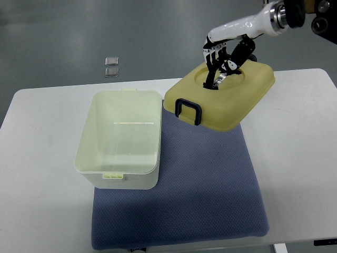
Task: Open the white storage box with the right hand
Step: 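Lower the lid onto the cushion pad beside the box and release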
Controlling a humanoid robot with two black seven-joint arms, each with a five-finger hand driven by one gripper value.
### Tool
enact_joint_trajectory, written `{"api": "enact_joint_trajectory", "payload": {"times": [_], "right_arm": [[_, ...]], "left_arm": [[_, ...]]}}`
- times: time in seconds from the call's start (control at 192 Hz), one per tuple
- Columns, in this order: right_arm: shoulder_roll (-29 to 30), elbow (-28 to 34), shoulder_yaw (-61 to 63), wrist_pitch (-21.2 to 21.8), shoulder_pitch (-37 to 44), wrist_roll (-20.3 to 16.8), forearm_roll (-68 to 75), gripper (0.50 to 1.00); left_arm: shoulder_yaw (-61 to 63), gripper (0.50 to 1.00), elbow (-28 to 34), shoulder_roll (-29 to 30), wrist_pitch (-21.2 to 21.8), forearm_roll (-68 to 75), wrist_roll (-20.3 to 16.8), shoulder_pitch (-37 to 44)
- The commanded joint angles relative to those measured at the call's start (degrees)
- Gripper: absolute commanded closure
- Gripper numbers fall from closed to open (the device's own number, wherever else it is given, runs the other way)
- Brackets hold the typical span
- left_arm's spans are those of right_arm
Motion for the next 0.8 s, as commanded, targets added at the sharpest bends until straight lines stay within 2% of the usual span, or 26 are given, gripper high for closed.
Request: {"api": "enact_joint_trajectory", "payload": {"times": [0.0,0.318,0.797], "right_arm": [[-0.83,0.02,-0.13,0.00,-3.49,0.01,-1.08,1.000],[0.04,0.03,-0.13,-1.43,-9.03,-0.07,-3.81,1.000],[12.00,-1.03,-0.66,-10.92,-14.04,-0.16,-3.99,1.000]], "left_arm": [[0.00,0.500,-0.10,0.00,-0.01,0.00,0.00,-0.01],[0.00,0.500,0.25,0.00,-0.01,0.00,0.00,-0.01],[0.00,0.500,0.34,0.00,-0.01,0.00,0.00,-0.01]]}}
